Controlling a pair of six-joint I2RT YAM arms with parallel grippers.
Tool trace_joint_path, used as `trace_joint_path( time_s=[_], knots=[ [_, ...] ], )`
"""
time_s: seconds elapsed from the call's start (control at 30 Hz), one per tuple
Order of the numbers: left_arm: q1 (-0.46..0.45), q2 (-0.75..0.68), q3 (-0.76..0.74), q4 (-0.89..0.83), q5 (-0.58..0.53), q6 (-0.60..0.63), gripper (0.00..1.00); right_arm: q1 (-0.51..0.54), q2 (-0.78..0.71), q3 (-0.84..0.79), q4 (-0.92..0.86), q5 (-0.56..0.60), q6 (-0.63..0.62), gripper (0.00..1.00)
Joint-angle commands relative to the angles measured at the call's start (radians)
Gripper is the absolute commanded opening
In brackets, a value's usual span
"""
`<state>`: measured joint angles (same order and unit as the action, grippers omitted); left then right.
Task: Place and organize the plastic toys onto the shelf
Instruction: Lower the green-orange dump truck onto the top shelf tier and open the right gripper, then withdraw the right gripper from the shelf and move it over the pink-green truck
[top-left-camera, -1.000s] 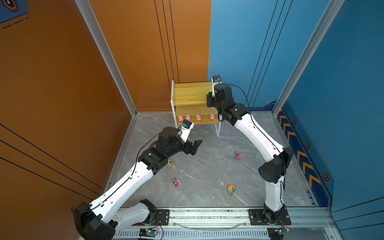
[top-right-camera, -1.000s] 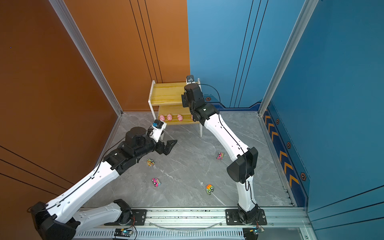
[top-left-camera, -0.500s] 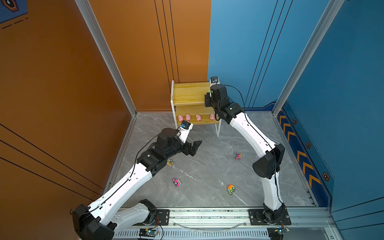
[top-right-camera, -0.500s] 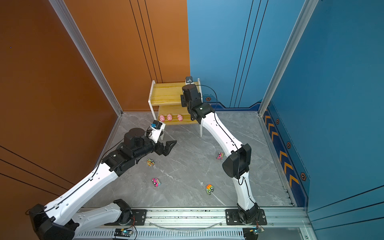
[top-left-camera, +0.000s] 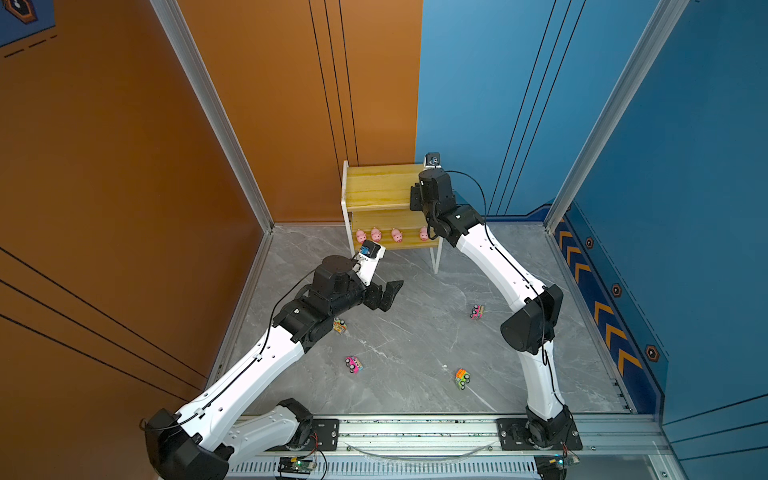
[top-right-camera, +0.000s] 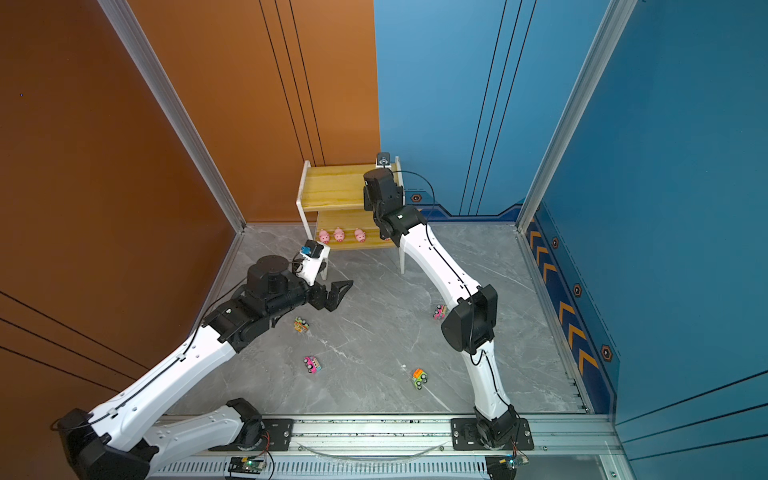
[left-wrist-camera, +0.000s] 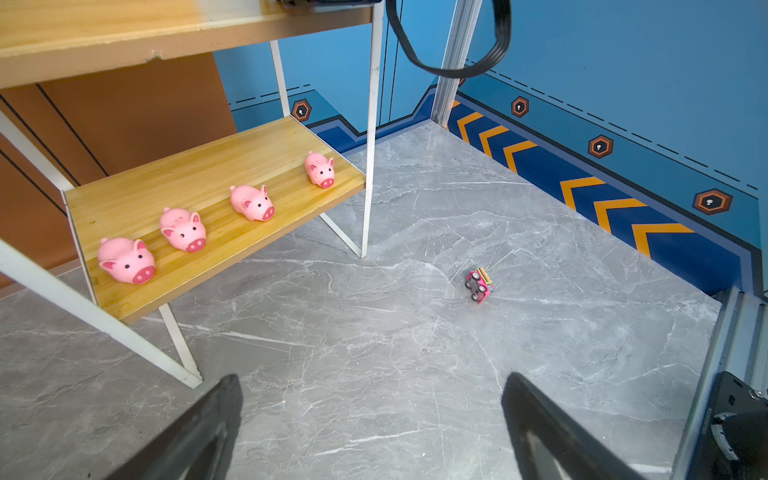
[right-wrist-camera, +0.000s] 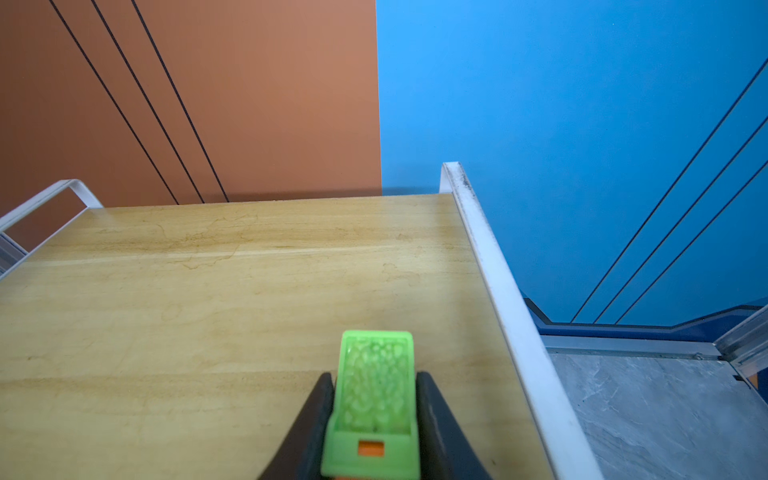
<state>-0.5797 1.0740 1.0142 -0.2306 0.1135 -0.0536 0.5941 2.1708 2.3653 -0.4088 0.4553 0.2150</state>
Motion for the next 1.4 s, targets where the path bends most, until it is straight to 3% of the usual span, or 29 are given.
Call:
trace_joint_path(
  time_s=[0.0, 0.47, 0.77, 0.9, 1.03, 1.2, 1.37],
  knots=[
    [0.013, -0.011, -0.005, 0.019, 0.026, -0.019, 0.98, -0.005, 0.028, 0.033, 0.014, 0.03, 0.022, 0.35],
    [0.051, -0.008, -0.012, 0.033, 0.047, -0.04, 0.98, 0.034, -0.029, 0.044, 0.126, 0.025, -0.051, 0.66],
    [0.151, 0.008, -0.02, 0.077, 0.041, -0.121, 0.98, 0.101, -0.169, -0.01, 0.188, 0.061, -0.159, 0.8],
    [0.231, 0.022, -0.018, 0.077, 0.025, -0.188, 0.98, 0.178, -0.315, -0.221, 0.256, 0.096, -0.207, 0.82],
    [0.304, 0.041, -0.014, 0.068, 0.0, -0.248, 0.98, 0.22, -0.513, -0.542, 0.304, 0.105, -0.179, 0.83],
    [0.371, 0.078, 0.004, 0.01, -0.059, -0.28, 0.98, 0.26, -0.733, -0.895, 0.193, 0.098, -0.034, 0.82],
    [0.386, 0.109, 0.009, -0.006, -0.063, -0.3, 0.98, 0.308, -0.944, -1.214, 0.017, 0.187, 0.2, 0.81]
  ],
)
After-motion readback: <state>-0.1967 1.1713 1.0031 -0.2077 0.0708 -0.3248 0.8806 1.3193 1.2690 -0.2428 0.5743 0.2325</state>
